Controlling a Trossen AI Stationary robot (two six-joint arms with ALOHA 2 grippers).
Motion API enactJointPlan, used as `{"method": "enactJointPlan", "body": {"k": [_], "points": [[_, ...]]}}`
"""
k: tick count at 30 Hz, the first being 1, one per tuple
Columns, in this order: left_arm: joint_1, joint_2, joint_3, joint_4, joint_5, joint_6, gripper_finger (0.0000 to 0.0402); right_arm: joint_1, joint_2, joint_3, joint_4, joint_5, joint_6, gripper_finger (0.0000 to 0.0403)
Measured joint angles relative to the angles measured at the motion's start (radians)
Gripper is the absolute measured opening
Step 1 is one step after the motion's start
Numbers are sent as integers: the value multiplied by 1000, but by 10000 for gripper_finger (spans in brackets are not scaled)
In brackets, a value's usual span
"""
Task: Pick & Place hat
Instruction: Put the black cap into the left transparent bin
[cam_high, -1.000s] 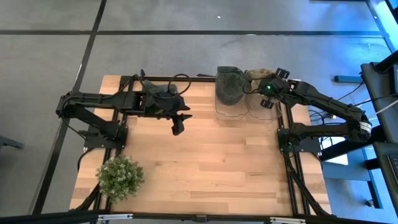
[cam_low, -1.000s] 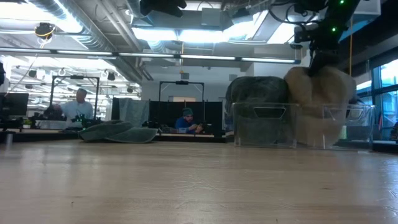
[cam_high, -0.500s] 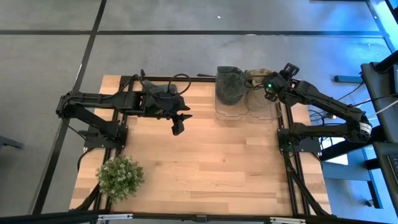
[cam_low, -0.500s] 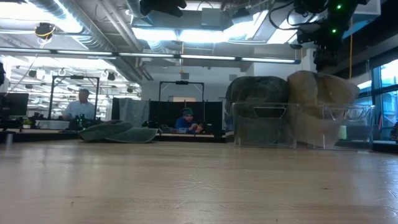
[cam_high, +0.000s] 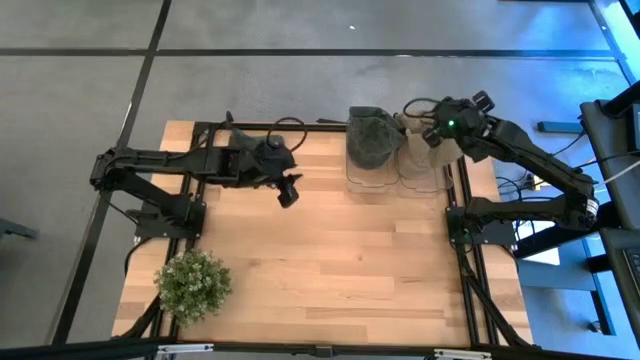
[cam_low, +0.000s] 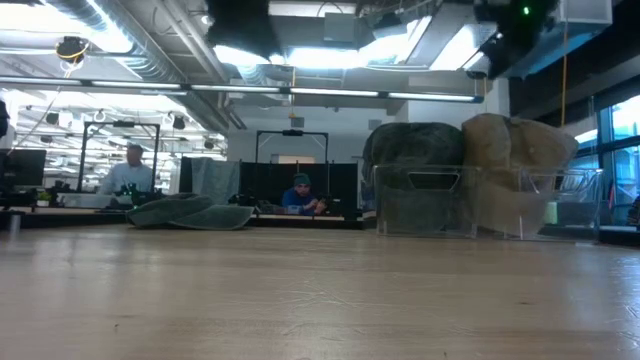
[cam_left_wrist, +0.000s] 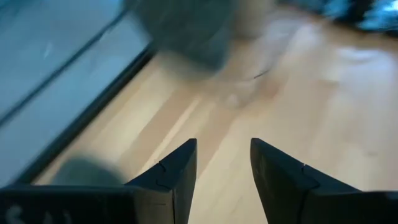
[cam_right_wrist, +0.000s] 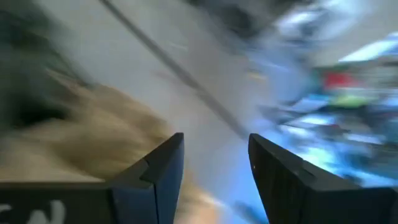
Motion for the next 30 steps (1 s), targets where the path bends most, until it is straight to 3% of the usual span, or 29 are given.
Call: {"method": "enactJointPlan", "body": {"k": [4, 8, 16, 30], "points": [[108, 0, -43, -125, 49, -172, 145, 37, 0, 19, 56, -345, 114, 181], [202, 0, -117, -158, 52, -259, 145, 104, 5, -23, 146, -513, 126, 181], [335, 0, -247, -189, 34, -517, 141, 190, 9, -105, 187, -521, 175, 181], [445, 1, -507, -75, -19, -600, 132, 204, 10, -122, 237, -521, 169, 181]]}}
